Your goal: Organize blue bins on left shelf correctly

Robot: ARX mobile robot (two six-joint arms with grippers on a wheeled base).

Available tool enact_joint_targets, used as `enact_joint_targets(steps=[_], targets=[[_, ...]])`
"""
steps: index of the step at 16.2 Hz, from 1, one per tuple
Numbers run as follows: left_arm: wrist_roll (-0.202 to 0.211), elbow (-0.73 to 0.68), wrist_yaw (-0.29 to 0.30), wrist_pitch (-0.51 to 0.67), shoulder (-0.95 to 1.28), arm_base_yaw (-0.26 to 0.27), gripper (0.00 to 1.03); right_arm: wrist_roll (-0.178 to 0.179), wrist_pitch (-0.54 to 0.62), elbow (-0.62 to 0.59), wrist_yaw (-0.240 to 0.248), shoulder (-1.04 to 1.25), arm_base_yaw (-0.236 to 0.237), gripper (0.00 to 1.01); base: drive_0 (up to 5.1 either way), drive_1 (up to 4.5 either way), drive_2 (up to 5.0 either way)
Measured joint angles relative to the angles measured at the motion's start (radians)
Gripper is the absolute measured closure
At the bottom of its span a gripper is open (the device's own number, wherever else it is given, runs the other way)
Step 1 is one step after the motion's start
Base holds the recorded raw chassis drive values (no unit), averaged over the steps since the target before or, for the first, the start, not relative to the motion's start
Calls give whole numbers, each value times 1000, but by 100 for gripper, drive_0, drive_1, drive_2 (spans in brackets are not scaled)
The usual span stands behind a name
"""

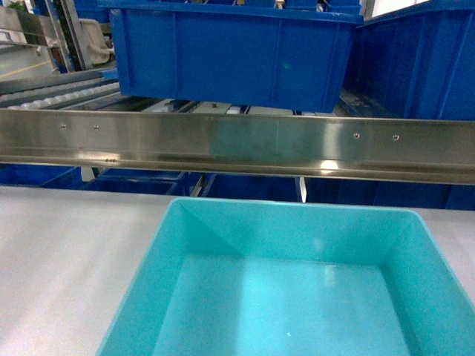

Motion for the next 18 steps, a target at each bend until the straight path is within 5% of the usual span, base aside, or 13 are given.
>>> enact_joint_targets(steps=[2, 8, 10, 13, 16, 17, 18], targets=[[21, 114, 11, 126, 285, -39, 5, 11, 60, 84, -23, 229, 0, 3, 0, 0, 0], [0, 386, 53, -21, 731, -98, 5, 48, -120, 376, -115, 630, -10, 3, 0, 0, 0], [-42, 431, 81, -74, 800, -113, 5, 48, -166, 404, -127, 693, -15, 3, 0, 0, 0], [-102, 450, 47, -121, 869, -141, 5, 50, -218, 408, -160, 776, -24, 3, 0, 0, 0], [-183, 460, 58, -122, 955, -183, 5, 53, -202, 408, -147, 864, -43, 3, 0, 0, 0], [-226, 460, 11, -109, 1013, -212, 5, 48, -177, 407, -150, 910, -68, 3, 0, 0, 0], [-228, 460, -16, -103, 1035, -224, 5, 39, -161, 400, -150, 924, -75, 3, 0, 0, 0]])
